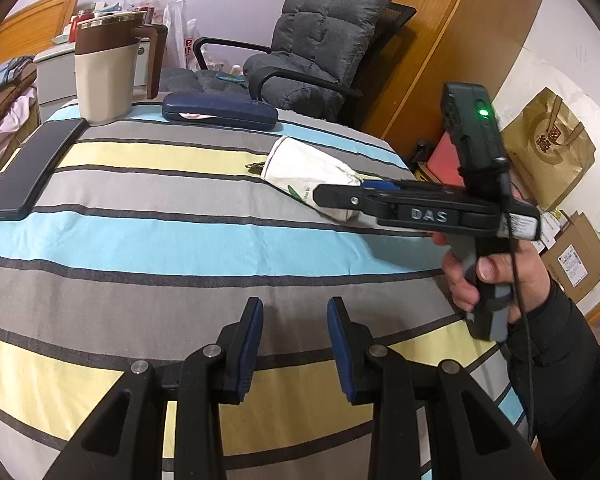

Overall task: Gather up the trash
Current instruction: 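Grasp the white paper bag with the right tool and lift it, then grasp the brown wrapper on the table with the left tool while the right tool holds the paper bag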

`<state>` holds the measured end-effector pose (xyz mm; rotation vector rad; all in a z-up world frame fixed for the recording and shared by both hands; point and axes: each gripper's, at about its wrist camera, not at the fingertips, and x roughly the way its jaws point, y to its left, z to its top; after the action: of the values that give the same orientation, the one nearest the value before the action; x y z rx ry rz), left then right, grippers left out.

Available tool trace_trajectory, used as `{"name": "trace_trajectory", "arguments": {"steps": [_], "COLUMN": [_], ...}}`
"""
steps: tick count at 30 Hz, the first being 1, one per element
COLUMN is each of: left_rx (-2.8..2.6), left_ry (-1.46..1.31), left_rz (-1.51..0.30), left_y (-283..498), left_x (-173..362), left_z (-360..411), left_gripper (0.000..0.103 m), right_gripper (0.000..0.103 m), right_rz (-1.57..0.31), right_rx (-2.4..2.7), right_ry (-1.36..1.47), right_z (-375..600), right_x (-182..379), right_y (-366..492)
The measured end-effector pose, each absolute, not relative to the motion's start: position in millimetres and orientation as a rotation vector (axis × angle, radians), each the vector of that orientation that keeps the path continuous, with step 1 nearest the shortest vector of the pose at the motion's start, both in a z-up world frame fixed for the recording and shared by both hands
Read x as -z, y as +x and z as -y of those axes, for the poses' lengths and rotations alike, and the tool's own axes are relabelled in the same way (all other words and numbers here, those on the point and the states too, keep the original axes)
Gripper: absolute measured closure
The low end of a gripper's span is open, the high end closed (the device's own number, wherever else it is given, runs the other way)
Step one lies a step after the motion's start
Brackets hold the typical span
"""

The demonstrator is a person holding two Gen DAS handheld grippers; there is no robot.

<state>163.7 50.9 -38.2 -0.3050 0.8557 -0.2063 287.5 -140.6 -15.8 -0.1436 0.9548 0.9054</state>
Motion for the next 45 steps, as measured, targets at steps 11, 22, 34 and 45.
{"name": "trace_trajectory", "arguments": {"steps": [11,22,34,45], "left_rx": [0.174,0.174,0.198,0.183], "left_ry": [-0.307,-0.292,-0.258,-0.249], "left_rz": [-0.833,-0.792,-0.799,-0.824], "left_y": [154.5,130.6,111.3,131.5], "left_x": [29.4,7.1,-2.0,-0.8], "left_z": [-55.4,-48.1,-18.8,-1.3], "left_gripper": [0.07,0.07,0.07,0.07], "right_gripper": [0.058,0.058,0.058,0.058], "right_rz": [-0.975,-0.98,-0.944,-0.908], "right_rx": [-0.842,-0.769,-0.587,-0.506], "right_ry": [-0.154,-0.109,0.037,0.079], "right_z": [147.5,178.8,224.0,241.5], "right_x": [-15.7,-23.9,-12.4,-9.7], "right_y": [251.5,203.4,148.1,145.7]}}
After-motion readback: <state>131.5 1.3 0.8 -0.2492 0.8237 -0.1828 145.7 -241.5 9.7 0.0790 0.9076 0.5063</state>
